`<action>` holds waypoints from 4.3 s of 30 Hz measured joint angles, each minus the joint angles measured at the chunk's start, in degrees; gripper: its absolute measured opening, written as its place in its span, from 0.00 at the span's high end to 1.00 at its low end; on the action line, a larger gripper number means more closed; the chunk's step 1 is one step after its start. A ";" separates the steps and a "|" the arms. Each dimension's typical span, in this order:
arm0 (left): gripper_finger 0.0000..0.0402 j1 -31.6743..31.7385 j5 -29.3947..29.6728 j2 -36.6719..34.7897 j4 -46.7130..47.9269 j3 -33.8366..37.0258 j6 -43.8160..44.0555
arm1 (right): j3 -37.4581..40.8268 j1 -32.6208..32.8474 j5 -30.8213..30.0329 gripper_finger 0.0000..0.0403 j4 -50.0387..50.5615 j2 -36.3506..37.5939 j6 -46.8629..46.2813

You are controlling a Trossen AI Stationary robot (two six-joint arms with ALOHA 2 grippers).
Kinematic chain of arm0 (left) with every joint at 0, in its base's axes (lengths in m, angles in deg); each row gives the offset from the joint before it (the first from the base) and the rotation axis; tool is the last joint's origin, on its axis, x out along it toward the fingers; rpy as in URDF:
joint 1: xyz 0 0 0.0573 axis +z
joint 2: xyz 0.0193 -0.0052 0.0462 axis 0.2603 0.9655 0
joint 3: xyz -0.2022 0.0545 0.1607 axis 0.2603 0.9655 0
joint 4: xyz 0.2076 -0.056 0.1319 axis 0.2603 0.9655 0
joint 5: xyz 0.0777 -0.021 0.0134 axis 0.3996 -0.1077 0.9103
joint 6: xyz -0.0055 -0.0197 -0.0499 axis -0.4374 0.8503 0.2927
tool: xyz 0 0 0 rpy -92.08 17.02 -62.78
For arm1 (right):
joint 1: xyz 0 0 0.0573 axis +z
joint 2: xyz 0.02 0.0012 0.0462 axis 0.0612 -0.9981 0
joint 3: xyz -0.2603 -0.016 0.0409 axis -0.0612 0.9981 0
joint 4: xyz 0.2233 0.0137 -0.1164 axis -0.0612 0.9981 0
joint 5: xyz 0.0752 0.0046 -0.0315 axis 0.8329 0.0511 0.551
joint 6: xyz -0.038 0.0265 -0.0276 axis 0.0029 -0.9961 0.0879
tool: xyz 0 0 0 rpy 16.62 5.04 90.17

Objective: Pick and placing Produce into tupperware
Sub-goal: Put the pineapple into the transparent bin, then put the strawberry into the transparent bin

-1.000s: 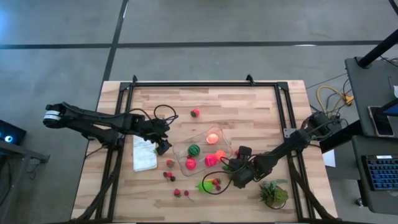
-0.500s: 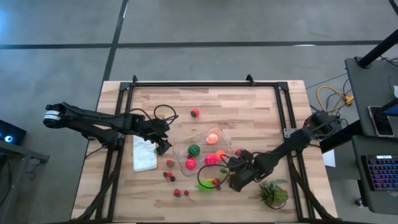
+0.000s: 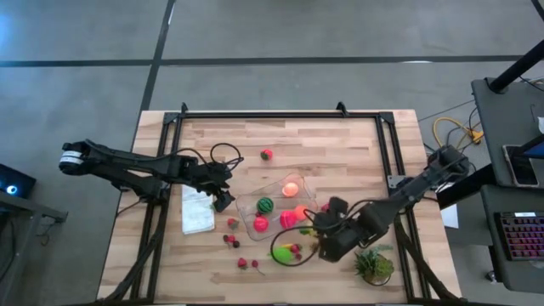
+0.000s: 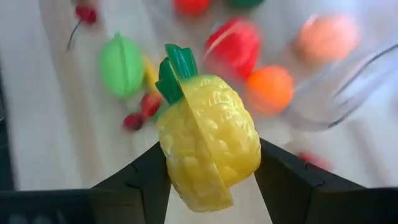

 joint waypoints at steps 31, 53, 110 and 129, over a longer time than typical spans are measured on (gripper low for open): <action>0.36 0.01 0.54 -4.24 6.38 0.02 -7.07 | -3.55 -14.84 -7.75 0.35 -12.84 -0.13 5.30; 0.36 0.01 1.10 -3.87 0.34 2.97 -4.06 | -6.74 -16.96 3.22 0.42 7.80 -0.40 -16.37; 0.36 -3.84 -4.23 20.44 14.23 -4.25 18.03 | 22.91 -17.20 -5.30 0.42 14.97 37.22 -21.53; 0.52 -3.81 -4.55 22.75 14.28 -5.09 15.31 | 22.91 -17.20 -5.27 0.42 10.98 32.69 -21.52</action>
